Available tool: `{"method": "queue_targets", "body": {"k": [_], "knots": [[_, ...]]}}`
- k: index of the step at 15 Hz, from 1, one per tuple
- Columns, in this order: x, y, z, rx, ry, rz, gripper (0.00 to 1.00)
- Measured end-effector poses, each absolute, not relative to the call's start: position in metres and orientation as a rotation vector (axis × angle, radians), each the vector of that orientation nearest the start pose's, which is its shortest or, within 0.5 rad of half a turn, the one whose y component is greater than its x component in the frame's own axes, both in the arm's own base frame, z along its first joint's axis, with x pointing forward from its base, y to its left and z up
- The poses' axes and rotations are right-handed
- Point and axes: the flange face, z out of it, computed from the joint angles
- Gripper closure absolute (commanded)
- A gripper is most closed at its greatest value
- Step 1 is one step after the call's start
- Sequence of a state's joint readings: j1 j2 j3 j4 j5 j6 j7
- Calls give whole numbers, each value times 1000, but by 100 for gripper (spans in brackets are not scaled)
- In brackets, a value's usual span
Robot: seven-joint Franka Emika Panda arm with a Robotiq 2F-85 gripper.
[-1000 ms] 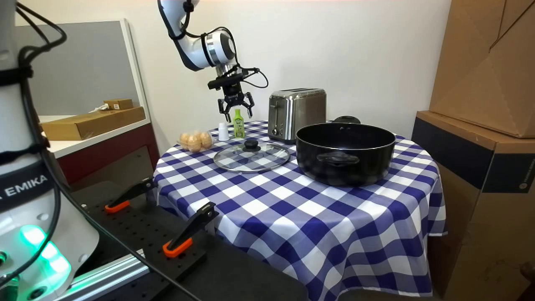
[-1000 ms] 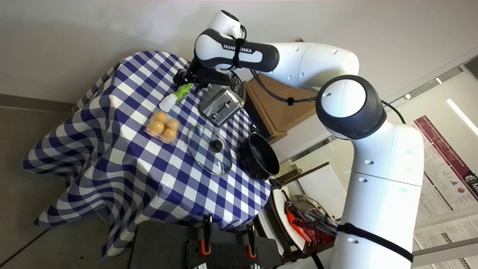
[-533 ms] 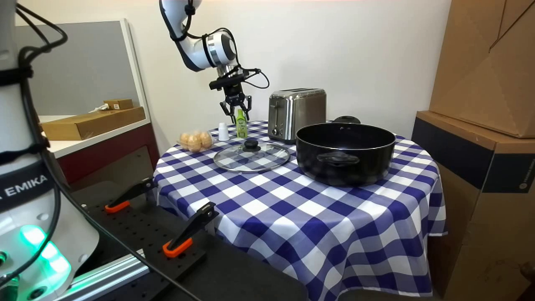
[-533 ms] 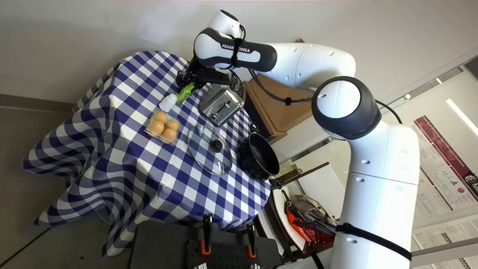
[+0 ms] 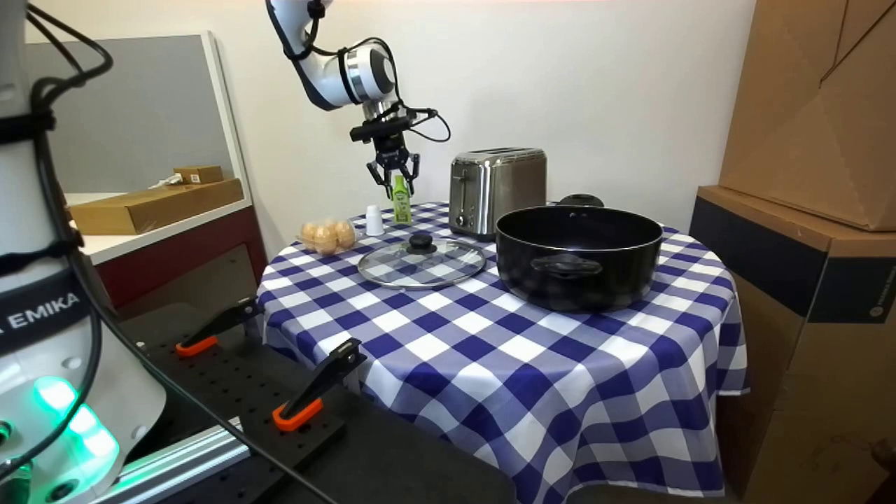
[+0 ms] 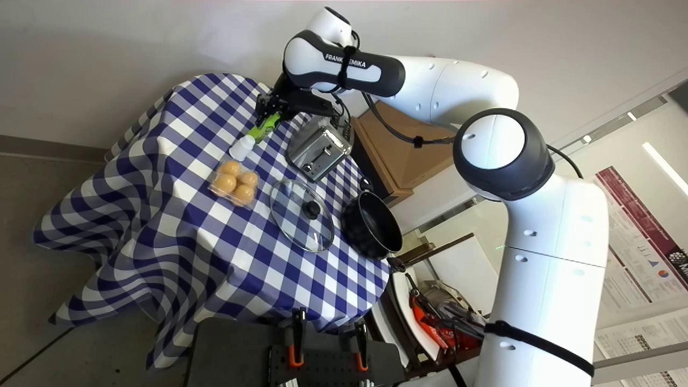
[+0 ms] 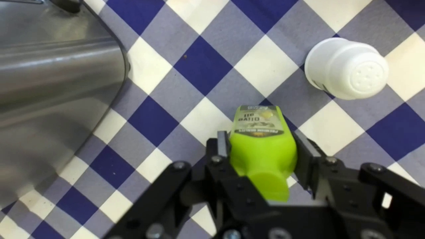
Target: Move the green bottle to the right
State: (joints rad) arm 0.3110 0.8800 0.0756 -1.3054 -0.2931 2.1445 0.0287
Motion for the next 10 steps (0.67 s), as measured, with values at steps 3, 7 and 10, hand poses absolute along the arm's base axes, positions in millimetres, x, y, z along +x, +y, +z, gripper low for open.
{"method": "queue_targets", "body": {"k": [3,7,10], "knots": [[701,241,249,-3233,-766,-67,78],[682,194,293,-3289,-697,-74,78],[657,162,309,-3333,-623,-40,78]]}}
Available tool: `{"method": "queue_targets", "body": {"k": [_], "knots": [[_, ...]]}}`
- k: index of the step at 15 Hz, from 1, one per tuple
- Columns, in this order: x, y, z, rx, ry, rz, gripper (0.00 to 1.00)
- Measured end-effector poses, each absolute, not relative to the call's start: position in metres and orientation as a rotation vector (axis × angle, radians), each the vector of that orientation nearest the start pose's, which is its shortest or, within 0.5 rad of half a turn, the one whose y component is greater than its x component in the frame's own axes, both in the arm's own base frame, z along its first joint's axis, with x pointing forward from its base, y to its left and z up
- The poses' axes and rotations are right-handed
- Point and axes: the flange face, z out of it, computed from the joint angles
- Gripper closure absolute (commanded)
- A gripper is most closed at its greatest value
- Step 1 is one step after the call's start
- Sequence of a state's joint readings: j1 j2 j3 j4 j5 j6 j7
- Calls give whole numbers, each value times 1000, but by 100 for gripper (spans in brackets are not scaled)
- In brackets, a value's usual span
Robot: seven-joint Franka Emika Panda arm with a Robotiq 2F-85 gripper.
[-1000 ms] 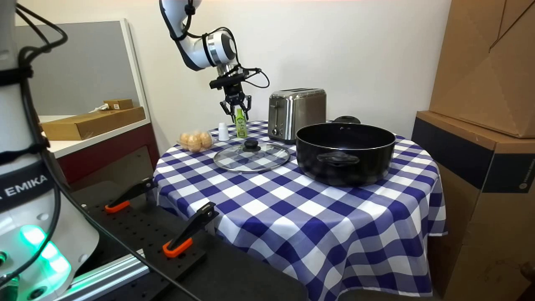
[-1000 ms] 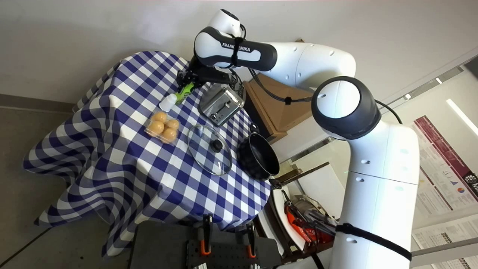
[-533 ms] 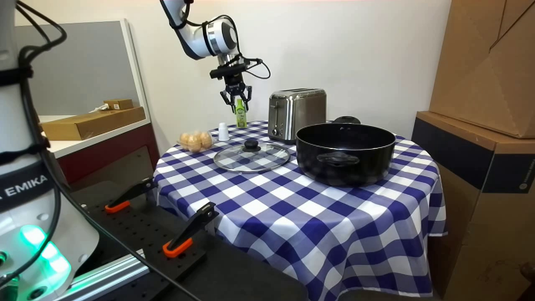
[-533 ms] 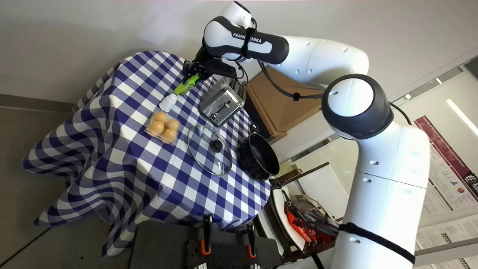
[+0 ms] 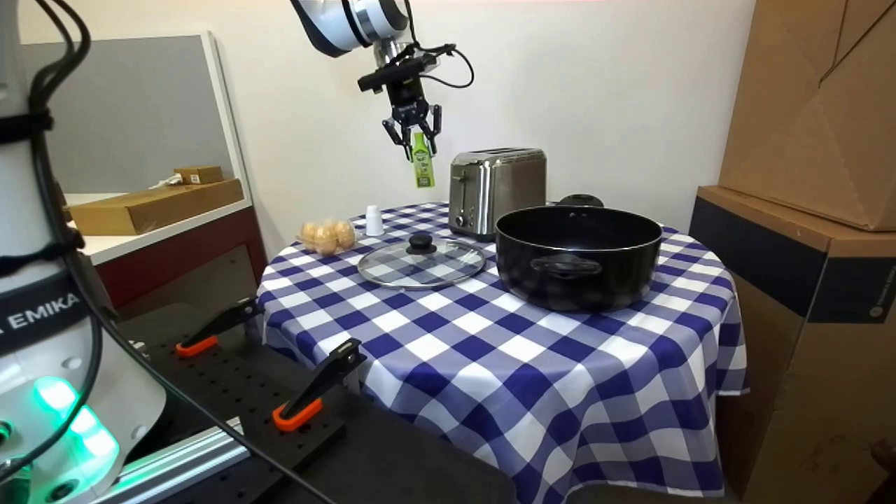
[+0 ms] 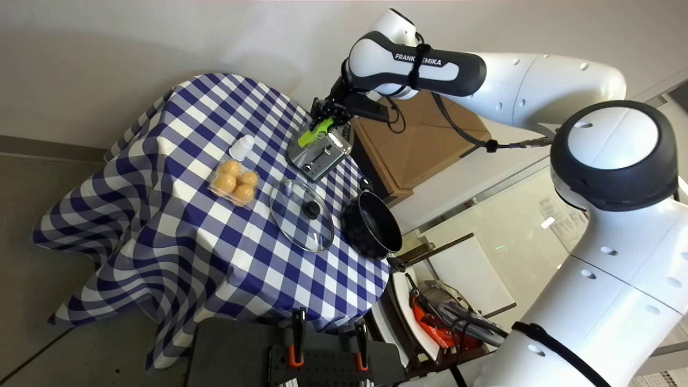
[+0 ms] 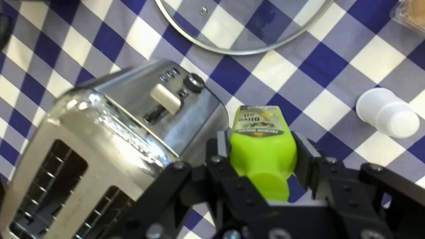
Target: Move the green bottle to the right
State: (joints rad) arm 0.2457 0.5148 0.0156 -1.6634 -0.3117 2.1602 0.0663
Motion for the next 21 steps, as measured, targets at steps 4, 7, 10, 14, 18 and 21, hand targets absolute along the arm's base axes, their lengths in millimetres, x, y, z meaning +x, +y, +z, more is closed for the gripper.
{"method": "queue_targets", "body": {"k": [4,7,10,14,18,21], "knots": [[618,125,320,-3377,-469,-57,78],[582,96,322,-3388,-281,-63,78],[539,62,310,-3370,-56,-20,78],[476,-6,285,-3290,285,55,78],[416,-91,266,-3196,638,106,78],[386,-143,263,-3123,870,125,78]]}}
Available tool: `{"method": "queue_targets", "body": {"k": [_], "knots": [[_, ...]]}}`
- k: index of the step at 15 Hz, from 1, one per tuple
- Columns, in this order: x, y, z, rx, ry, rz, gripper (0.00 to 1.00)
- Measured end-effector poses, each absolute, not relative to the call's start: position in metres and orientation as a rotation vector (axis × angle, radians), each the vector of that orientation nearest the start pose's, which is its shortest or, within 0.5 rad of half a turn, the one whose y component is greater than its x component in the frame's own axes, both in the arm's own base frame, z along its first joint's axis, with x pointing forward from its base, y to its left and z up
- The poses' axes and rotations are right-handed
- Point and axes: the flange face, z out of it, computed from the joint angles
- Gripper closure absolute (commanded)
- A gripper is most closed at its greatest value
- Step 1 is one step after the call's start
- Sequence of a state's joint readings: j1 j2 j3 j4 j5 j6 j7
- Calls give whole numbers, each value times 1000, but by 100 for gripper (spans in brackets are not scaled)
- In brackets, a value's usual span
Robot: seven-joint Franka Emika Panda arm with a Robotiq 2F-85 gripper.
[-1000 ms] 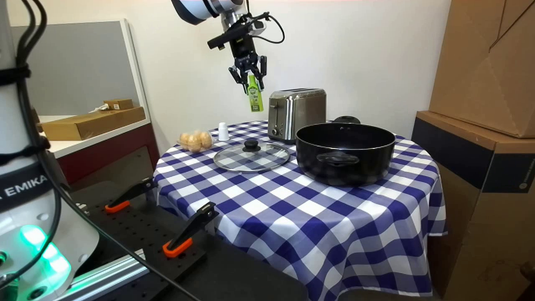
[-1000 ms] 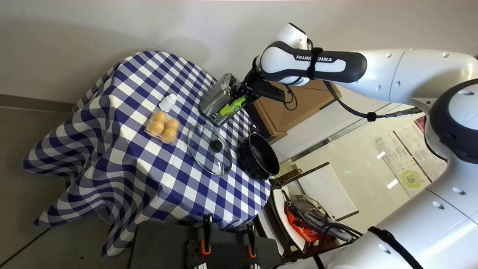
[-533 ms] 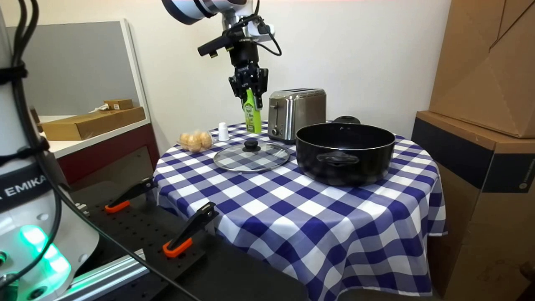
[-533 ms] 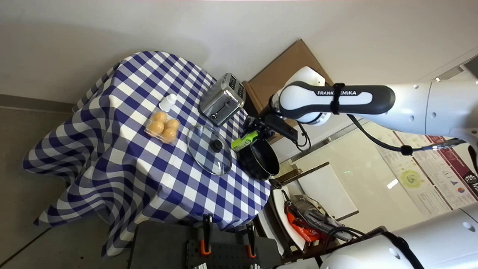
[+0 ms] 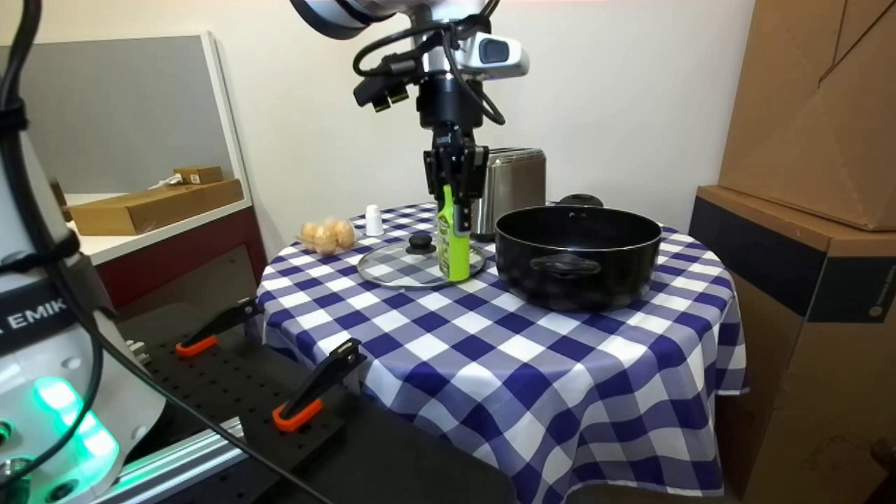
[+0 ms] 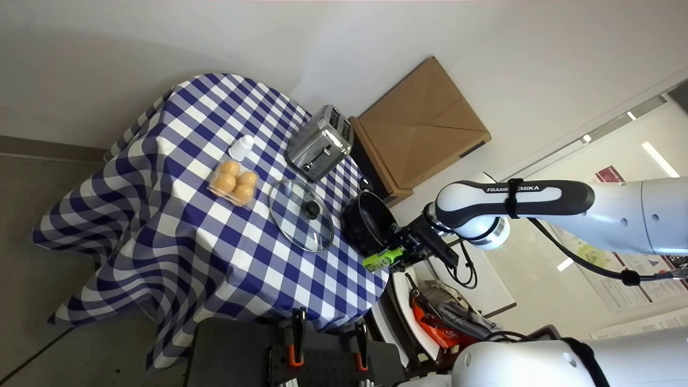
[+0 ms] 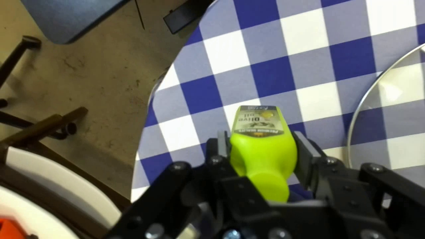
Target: Move the green bottle to the right
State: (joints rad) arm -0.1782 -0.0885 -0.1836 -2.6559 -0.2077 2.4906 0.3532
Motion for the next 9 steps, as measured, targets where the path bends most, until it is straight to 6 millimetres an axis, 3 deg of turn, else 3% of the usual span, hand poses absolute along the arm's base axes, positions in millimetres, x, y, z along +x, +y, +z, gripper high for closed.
{"method": "queue_targets", "body": {"k": [3,9], "knots": [[375,-168,265,-3083,1003,121,78],[383,-165,265,-3103,1084,105,78]]}}
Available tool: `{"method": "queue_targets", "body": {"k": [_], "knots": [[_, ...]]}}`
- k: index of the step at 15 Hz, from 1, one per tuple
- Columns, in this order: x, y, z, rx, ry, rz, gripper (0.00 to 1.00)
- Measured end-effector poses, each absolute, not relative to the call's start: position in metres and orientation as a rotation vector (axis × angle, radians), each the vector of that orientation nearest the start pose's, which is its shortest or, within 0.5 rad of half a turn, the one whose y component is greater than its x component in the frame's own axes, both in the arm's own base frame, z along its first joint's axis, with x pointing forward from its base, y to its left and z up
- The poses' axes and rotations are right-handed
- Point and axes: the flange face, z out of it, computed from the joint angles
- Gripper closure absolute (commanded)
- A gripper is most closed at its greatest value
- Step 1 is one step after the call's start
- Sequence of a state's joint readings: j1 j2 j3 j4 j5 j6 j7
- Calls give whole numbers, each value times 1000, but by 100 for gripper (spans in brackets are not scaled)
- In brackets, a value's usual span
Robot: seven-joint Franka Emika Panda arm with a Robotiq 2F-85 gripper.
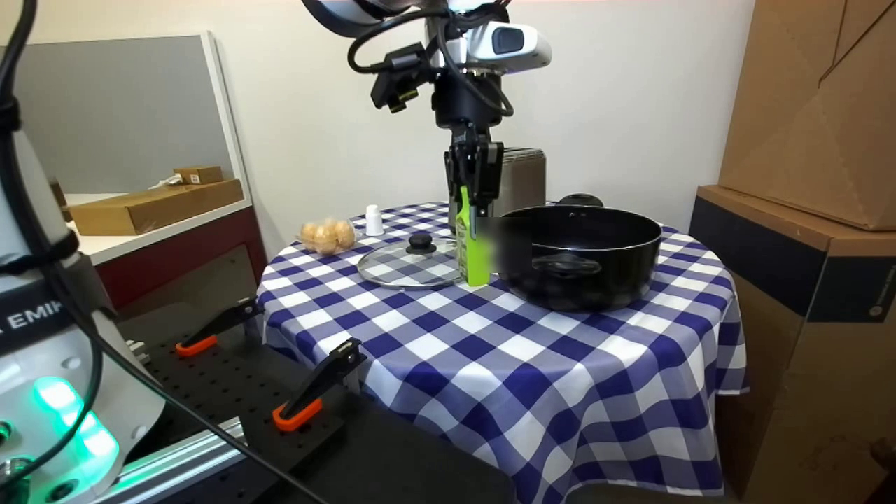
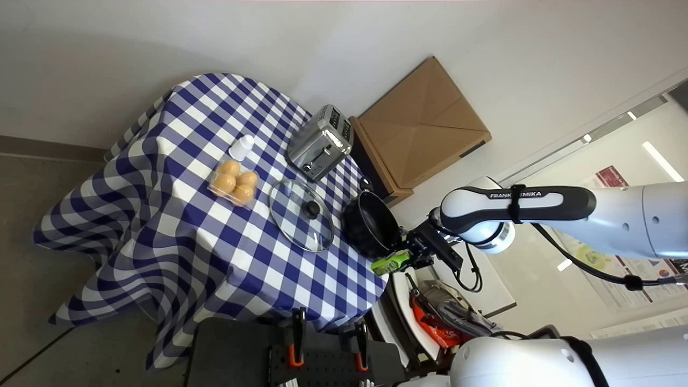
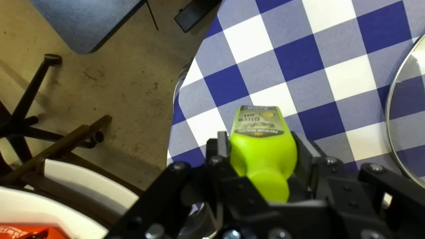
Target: Move the green bottle to the right
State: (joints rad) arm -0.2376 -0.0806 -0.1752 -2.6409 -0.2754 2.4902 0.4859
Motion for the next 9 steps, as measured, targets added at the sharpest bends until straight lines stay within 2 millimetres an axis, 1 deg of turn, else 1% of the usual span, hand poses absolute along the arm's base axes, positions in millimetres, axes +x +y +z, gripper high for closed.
{"method": "queue_targets", "body": {"k": [3,9], "knots": [[386,-163,254,-3131,1100,138,78],[382,-170,216,-3130,1150,282,78]]}}
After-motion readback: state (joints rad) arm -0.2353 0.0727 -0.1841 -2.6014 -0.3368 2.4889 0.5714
